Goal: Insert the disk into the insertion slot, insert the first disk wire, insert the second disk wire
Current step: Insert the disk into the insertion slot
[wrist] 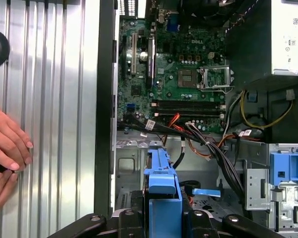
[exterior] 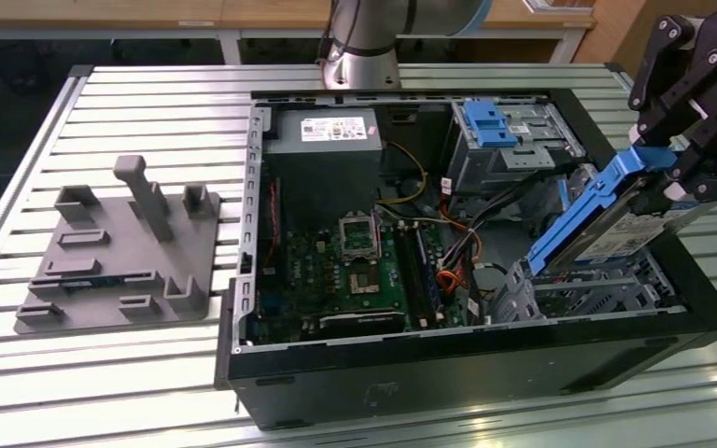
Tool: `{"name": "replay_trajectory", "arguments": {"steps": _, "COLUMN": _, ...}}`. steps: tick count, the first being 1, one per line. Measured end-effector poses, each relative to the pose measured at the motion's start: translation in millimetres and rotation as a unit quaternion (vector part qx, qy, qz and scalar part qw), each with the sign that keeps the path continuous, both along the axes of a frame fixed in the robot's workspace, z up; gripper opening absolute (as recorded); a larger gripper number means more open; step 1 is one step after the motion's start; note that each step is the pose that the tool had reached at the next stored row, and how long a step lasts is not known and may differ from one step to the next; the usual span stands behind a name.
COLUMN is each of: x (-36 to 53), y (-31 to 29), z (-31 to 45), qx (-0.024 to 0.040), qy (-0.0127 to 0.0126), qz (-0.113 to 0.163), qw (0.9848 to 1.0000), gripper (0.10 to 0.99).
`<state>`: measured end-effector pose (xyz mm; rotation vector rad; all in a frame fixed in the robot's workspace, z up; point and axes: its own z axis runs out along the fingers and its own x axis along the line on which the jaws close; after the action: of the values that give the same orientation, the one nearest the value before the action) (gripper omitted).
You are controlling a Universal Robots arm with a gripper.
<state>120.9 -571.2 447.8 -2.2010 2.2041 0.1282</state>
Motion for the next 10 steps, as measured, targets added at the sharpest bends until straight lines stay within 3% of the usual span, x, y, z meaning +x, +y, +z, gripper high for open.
{"name": "replay_trajectory", "arguments": {"steps": 10, "x": -0.2, "y": 0.0, "z": -10.5, "qx": -0.0005, "qy": 0.0001, "qz": 0.0, "qw": 1.0, "gripper": 0.365}}
